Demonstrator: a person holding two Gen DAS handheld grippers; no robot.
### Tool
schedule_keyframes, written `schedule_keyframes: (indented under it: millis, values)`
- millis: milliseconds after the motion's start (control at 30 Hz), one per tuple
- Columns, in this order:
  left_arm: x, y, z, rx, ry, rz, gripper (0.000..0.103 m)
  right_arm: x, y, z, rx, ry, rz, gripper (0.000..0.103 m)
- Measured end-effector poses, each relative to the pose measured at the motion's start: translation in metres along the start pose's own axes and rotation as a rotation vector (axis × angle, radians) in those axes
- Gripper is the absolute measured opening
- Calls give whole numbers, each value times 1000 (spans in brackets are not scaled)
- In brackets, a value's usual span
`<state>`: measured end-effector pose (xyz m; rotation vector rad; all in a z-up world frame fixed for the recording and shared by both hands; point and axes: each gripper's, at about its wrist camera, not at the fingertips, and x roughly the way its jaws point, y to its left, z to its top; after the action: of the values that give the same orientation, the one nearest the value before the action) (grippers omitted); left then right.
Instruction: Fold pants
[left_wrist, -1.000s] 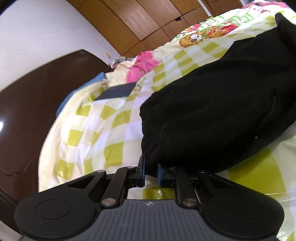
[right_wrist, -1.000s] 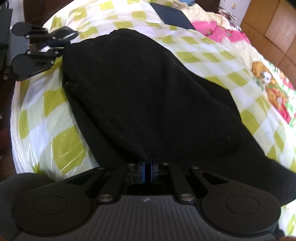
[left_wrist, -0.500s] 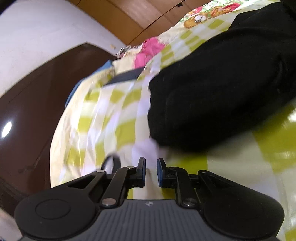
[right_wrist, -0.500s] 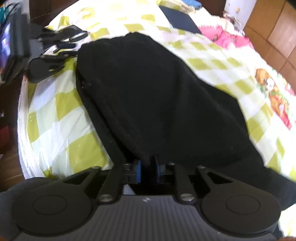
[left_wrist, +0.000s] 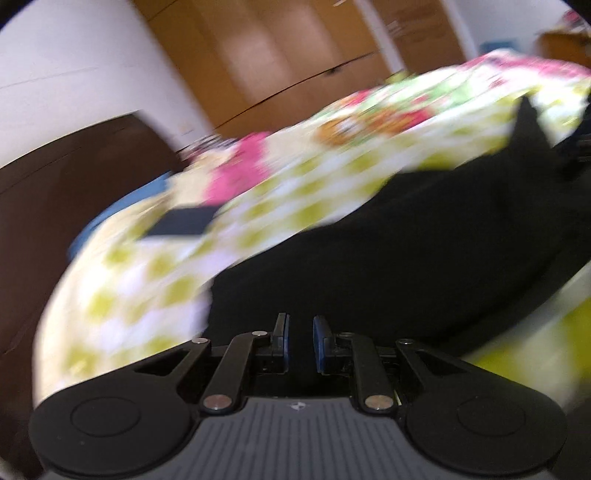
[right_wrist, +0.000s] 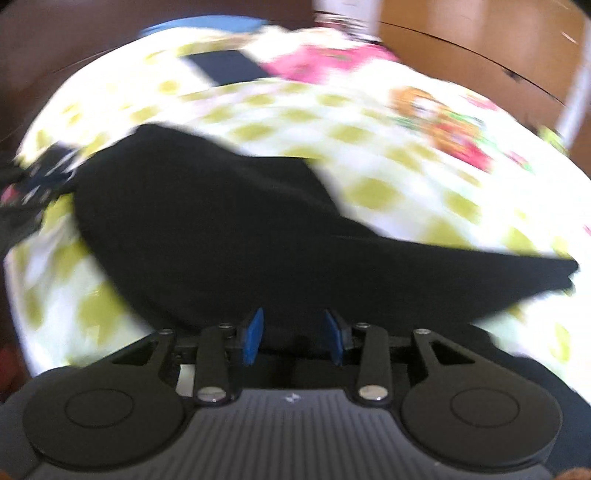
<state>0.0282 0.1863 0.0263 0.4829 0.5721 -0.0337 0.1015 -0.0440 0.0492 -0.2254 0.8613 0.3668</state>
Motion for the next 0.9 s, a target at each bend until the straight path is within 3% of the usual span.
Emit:
schedule_keyframes:
  millis: [100, 233, 400, 667, 900]
  values:
    - [5, -52, 30, 48, -73, -106, 32, -2, -64, -2, 175, -7, -49, 41]
    - [22, -102, 61, 75, -83, -225, 32, 14, -144, -6, 404, -14, -69, 41]
    - [38, -139, 86, 125, -81, -294, 33, 41, -225, -8, 663, -80, -53, 41]
    - [68, -163, 107, 120, -73, -319, 34, 80, -290, 2, 864, -159, -64, 42]
    - [74, -171, 110, 124, -71, -316, 34, 90, -313, 5, 913, -208, -83, 43]
